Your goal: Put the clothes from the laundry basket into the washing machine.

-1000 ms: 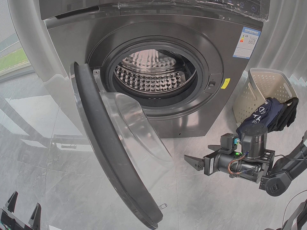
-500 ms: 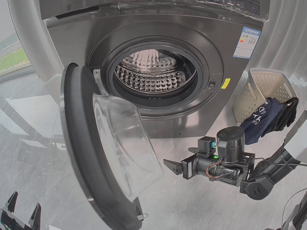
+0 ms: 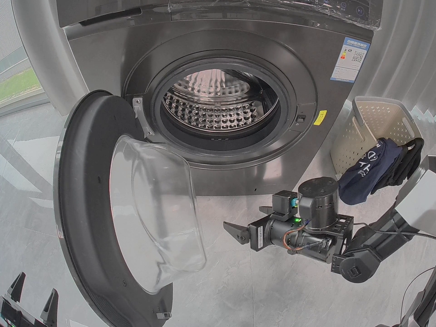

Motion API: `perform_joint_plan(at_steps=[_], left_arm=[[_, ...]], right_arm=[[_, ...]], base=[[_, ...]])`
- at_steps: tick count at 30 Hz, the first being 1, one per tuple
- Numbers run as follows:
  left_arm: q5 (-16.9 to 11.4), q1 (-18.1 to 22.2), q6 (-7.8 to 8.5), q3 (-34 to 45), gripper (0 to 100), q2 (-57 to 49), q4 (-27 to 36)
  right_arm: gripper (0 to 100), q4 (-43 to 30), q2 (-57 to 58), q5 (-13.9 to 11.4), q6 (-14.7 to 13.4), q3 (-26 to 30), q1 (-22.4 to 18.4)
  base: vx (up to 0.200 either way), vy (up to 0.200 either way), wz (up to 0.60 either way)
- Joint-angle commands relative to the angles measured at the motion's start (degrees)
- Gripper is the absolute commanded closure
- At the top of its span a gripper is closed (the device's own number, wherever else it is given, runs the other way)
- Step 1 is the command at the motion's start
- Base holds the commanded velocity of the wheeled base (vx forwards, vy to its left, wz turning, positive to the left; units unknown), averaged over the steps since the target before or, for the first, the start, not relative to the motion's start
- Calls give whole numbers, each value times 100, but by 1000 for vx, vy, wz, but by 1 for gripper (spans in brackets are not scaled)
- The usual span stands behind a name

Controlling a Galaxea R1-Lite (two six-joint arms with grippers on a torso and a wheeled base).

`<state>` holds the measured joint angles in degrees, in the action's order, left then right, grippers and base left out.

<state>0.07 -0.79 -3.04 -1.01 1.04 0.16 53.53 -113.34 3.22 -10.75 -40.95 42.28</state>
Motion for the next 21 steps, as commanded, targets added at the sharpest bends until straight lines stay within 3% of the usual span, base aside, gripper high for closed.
perform_joint_plan(at_steps=[1, 7, 16, 21], left_arm=[[1, 0, -4, 92, 0, -51, 2], [1, 0, -4, 92, 0, -51, 2], [1, 0, -4, 92, 0, -51, 2], [1, 0, 5, 92, 0, -51, 2]], right_arm=[[0, 0, -444, 3, 12, -326, 79], [0, 0, -690, 12, 12, -590, 510], [0, 404, -830, 74, 47, -730, 536], [0, 386, -839, 74, 56, -906, 466]], base=[[-200, 0, 0], [0, 0, 0], [0, 0, 0], [-200, 0, 0]])
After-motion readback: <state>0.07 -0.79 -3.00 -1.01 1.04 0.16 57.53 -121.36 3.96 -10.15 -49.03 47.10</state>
